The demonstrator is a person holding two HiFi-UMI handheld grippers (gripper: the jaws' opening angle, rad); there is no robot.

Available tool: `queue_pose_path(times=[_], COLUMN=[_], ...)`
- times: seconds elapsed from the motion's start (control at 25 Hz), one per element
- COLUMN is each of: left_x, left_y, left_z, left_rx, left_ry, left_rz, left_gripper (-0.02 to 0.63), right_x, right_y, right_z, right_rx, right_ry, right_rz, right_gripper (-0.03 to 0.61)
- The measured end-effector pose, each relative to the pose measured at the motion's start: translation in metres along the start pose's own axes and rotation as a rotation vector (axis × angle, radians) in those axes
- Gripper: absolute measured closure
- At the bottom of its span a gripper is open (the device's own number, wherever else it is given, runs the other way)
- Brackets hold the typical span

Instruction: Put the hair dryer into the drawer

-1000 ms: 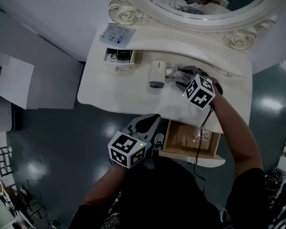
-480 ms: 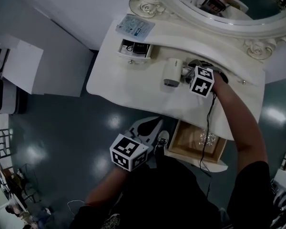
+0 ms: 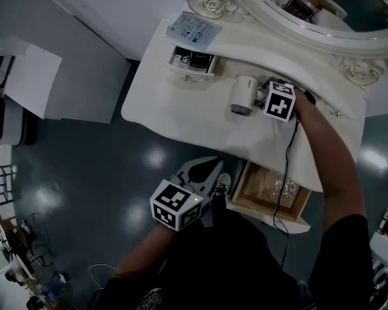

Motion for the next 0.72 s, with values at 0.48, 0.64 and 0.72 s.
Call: queue_pose_path(times=[0.48,0.64,0.72], left_x=[-0.007,-0.012,-0.014], left_y=[0.005,0.009,0.012], left_z=[0.003,0.002,0.002], left_rx=[-0.012,-0.018,-0.025], left_ry=[-0.024,-0.032,-0.03], left_rz=[-0.002,-0.008,-0.009], left_gripper=[0.611,0.611,0.611], right_x=[0.001,-0.002,-0.002], right_y=[0.004,0.008,0.015], right_z=[-0.006,-0.016,-0.023], right_rx=[-0.071,-0.116,-0.138], right_ry=[0.022,-0.007,-0.028], right_rz=[0.06,0.088,0.111], right_gripper=[0.367,0.371,0.371])
Point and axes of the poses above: the fingertips, and each gripper's own axes: y backward along the fingers, z to its right, x out of its top, the point moved 1 cm from there along y, backward along the fingers, and after that the axes turned 14 degrees about -z, right-handed, at the moved point
